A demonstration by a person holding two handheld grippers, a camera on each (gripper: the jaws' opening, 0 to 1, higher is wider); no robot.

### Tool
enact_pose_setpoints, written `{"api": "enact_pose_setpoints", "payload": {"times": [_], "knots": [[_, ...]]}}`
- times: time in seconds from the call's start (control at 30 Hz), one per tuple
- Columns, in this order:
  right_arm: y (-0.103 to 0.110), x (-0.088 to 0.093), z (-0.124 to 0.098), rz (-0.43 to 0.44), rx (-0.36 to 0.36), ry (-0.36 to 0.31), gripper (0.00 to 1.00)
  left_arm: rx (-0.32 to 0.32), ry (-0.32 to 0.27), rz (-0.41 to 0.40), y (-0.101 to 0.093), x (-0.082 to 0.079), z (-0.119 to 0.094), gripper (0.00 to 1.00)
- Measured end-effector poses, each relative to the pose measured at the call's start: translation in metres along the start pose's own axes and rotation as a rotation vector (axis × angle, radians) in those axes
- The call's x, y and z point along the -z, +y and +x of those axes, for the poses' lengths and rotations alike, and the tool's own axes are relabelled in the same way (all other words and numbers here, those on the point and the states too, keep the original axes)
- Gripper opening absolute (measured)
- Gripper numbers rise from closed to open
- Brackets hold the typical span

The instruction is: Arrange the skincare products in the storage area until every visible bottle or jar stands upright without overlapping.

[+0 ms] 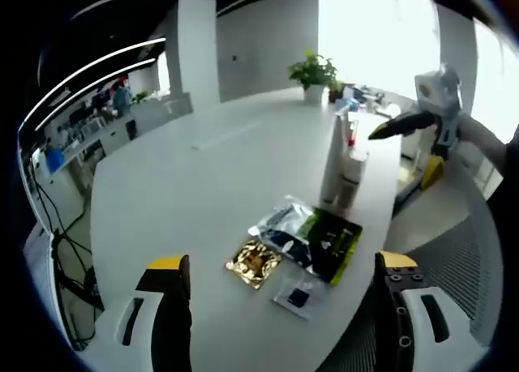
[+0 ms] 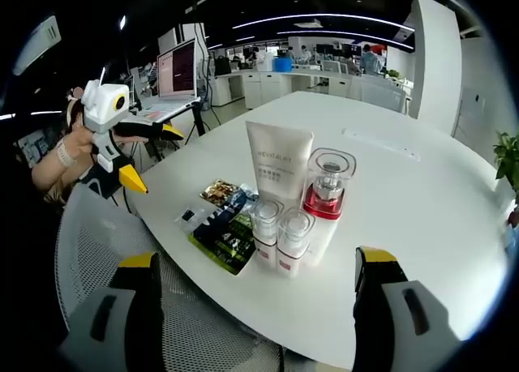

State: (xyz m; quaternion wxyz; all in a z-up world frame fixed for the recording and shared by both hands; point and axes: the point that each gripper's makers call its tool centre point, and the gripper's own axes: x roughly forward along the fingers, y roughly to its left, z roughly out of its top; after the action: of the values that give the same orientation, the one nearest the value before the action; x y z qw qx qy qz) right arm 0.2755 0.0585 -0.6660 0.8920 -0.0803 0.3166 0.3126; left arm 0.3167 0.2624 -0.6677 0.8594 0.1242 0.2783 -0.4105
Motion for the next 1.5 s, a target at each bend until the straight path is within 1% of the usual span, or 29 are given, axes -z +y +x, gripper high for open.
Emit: {"api": "enact_pose_setpoints", "payload": {"times": [0.1, 0.23, 0.5, 0.67, 0.77, 0.83, 1.07, 1.23, 1.5], "knots": [[0.000, 0.001, -0.002, 0.003, 0.001, -0.006, 1.00, -0.020, -0.010, -0.018, 0.001, 0.001, -0.005, 0.96], [-0.001, 0.003, -0.005, 0.006, 0.009, -0.008, 1.00, -0.028, -0.016, -0.033, -0.001, 0.003, -0.009, 0.97], [0.000, 0.007, -0.009, 0.010, 0.017, -0.010, 1.00, -0.050, -0.041, -0.088, -0.004, 0.009, -0.019, 0.97], [0.002, 0.009, -0.010, 0.010, 0.016, -0.011, 1.00, -0.060, -0.038, -0.118, -0.005, 0.017, -0.023, 0.97], [0.002, 0.011, -0.009, 0.020, 0.016, -0.003, 1.00, -0.065, -0.038, -0.127, -0.007, 0.020, -0.026, 0.97], [0.005, 0.015, -0.008, 0.035, 0.002, 0.013, 1.00, -0.070, -0.053, -0.143, -0.009, 0.020, -0.029, 0.97], [0.009, 0.014, -0.009, 0.024, 0.001, 0.002, 1.00, -0.101, -0.053, -0.145, -0.009, 0.022, -0.033, 0.97], [0.009, 0.015, -0.010, 0.022, 0.000, 0.005, 1.00, -0.118, -0.055, -0.157, -0.007, 0.024, -0.036, 0.97], [0.012, 0.017, -0.009, 0.017, 0.002, 0.008, 1.00, -0.121, -0.054, -0.157, -0.009, 0.028, -0.039, 0.97]]}}
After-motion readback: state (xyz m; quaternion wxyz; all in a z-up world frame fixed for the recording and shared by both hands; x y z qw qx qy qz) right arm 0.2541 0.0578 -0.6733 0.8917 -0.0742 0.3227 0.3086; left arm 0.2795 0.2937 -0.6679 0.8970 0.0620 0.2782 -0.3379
